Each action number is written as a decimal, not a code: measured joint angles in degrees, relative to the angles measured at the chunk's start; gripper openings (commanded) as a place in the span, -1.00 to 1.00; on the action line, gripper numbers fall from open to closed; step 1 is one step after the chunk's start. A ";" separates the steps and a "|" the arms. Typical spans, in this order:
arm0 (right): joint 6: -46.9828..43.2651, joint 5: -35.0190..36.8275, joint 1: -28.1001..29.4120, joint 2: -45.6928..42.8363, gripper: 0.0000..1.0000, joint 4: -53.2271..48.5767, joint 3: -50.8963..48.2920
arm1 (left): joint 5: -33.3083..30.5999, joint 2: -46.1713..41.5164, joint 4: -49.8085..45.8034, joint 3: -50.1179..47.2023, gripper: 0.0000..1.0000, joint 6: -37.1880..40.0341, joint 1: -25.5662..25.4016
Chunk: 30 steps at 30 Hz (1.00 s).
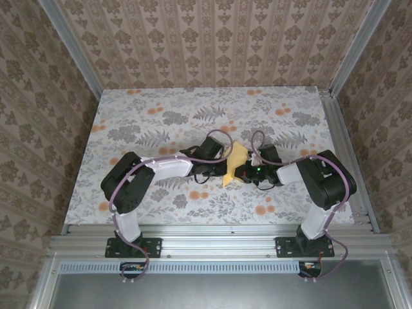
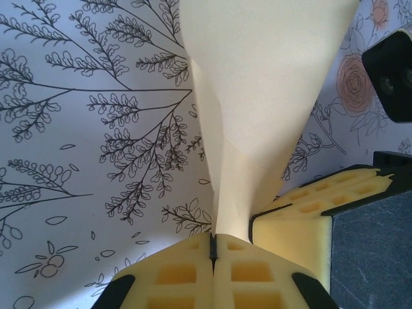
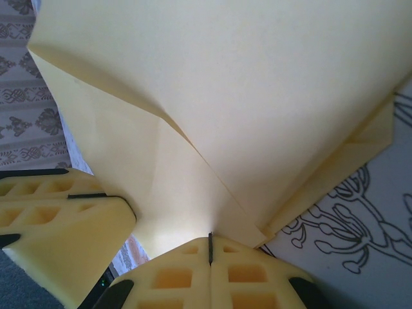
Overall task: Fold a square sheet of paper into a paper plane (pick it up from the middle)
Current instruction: Fold the wing for the fifth time at the center of the table.
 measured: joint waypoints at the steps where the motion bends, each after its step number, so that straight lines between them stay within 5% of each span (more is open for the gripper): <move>1: -0.02 0.00 0.00 0.00 -1.00 0.00 0.00 | -0.02 0.04 -0.59 0.31 -0.96 0.26 -0.07; 17: 0.00 -0.02 0.00 0.02 -1.00 0.00 0.00 | -0.90 4.46 -6.49 6.93 -0.99 3.93 -2.56; 30: 0.00 -0.02 -0.15 0.02 -1.00 -0.02 -0.02 | -0.07 4.44 -2.32 5.05 -1.00 3.89 -3.23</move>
